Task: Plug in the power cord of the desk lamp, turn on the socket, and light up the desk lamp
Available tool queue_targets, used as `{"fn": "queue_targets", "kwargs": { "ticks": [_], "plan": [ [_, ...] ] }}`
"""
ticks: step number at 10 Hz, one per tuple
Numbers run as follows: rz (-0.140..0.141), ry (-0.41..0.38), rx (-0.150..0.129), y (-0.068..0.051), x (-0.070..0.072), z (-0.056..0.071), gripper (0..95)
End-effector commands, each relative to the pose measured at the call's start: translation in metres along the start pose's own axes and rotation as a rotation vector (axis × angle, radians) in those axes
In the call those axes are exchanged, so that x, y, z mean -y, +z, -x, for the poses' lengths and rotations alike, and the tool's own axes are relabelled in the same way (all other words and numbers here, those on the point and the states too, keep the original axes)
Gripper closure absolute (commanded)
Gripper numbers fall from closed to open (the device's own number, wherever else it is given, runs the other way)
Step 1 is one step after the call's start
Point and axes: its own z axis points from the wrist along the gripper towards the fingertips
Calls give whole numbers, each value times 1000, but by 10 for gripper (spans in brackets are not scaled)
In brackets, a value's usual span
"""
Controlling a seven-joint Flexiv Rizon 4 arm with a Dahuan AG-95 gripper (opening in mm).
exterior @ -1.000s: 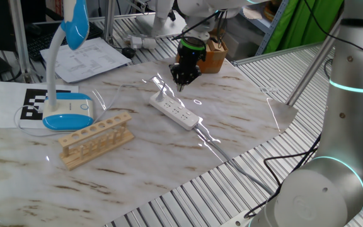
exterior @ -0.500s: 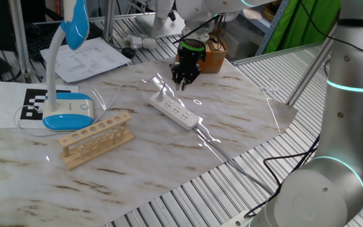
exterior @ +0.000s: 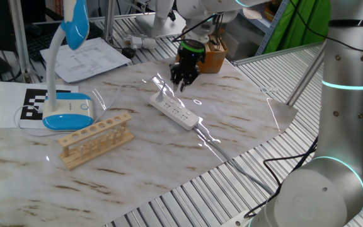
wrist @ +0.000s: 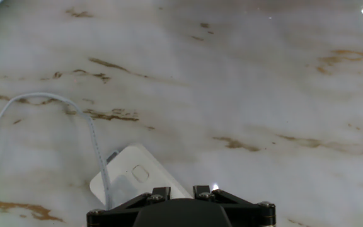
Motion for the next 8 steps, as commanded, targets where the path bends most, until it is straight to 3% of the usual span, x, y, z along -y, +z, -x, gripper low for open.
{"fn": "queue_targets", "kwargs": {
  "ticks": [1, 8],
  "plan": [
    [7, 1, 3, 1, -1, 0, 760],
    [23, 17, 24, 15, -19, 10, 760]
  ]
}}
